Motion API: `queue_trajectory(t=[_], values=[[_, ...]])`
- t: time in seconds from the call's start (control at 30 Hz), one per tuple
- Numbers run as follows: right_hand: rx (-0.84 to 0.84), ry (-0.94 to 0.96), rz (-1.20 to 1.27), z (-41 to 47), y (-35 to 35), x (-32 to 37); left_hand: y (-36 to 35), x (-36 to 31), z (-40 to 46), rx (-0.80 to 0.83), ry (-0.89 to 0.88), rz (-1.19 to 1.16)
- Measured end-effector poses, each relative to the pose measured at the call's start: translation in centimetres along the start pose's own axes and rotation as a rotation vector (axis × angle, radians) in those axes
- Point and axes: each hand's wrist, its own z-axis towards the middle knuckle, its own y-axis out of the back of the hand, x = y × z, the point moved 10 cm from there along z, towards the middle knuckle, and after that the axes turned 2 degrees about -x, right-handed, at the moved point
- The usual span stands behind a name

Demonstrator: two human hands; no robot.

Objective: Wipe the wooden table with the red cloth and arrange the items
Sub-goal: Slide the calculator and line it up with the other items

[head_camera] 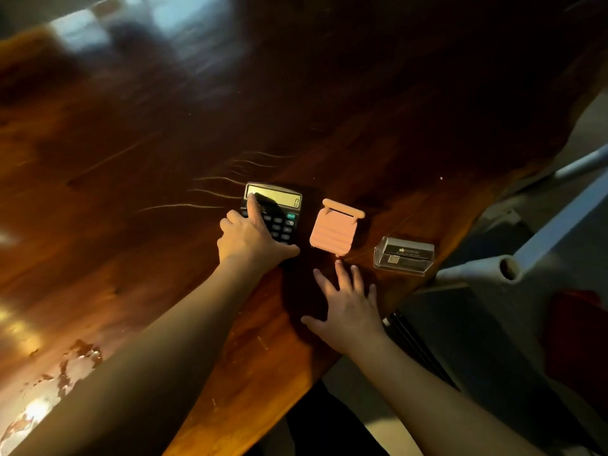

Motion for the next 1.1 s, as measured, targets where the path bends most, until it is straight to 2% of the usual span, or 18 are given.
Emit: queue_trajectory(t=[0.67, 0.9, 1.1], values=[[-0.045, 0.022, 0.012, -0.6, 0.4, 0.6, -0.2, 1.1, 0.1, -0.100, -0.024, -0.002], [-0.017, 0.064, 0.021, -1.3, 1.4, 3.1, 1.8, 6.0, -3.1, -0.162, -0.059, -0.056], [-0.085, 0.125, 0.030, -2.8, 2.1, 7.4, 2.9, 12.1, -7.3, -0.195, -0.020, -0.101]])
